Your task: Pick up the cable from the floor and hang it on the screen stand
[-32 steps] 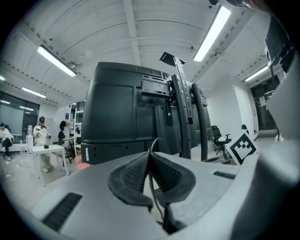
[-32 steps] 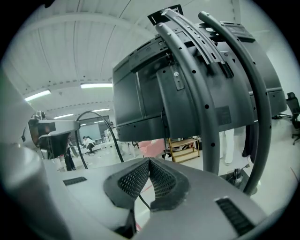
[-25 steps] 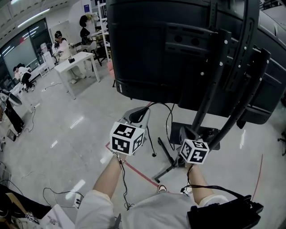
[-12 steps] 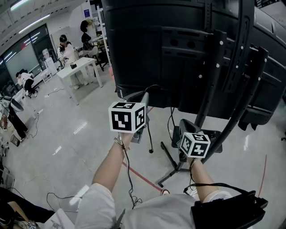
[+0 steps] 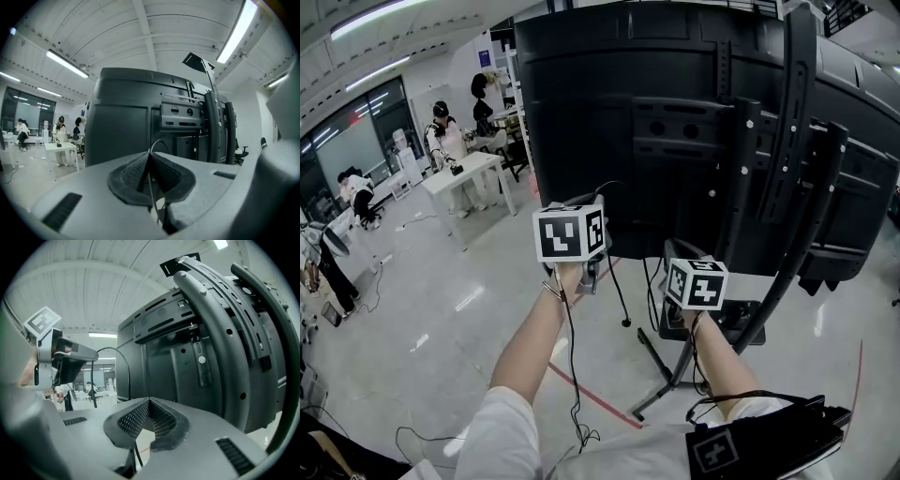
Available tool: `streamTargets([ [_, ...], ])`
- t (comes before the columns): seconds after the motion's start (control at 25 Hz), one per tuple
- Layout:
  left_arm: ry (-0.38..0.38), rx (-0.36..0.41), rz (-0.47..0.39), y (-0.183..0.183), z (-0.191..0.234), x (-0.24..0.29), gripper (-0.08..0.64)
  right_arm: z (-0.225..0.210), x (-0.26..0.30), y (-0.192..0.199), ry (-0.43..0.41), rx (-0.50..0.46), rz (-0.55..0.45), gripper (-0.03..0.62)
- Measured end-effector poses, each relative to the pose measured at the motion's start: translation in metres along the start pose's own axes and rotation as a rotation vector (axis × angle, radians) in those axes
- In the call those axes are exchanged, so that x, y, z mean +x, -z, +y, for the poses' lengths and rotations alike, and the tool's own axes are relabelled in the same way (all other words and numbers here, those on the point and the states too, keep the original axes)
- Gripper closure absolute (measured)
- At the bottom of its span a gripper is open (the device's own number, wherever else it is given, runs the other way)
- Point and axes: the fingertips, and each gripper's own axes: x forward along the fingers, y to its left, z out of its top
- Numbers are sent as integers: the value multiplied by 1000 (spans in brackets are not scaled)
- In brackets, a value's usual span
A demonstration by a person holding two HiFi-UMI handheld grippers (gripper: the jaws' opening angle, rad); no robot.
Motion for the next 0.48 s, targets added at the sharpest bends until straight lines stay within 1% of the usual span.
streamTargets([
  [0.08,-12,7,-11,-8,2,5,545,1,3,-12,-3,2,-8,574],
  [0.2,-29,21,-31,-29,7,11,545,3,8,-28,-9,-2,-16,574],
  [0.36,-34,9,-31,-55,16,20,545,2,14,-41,-10,-1,-11,574],
  [0.48,-38,0,-21,-72,20,34,545,-8,21,-52,-5,-4,-24,574],
])
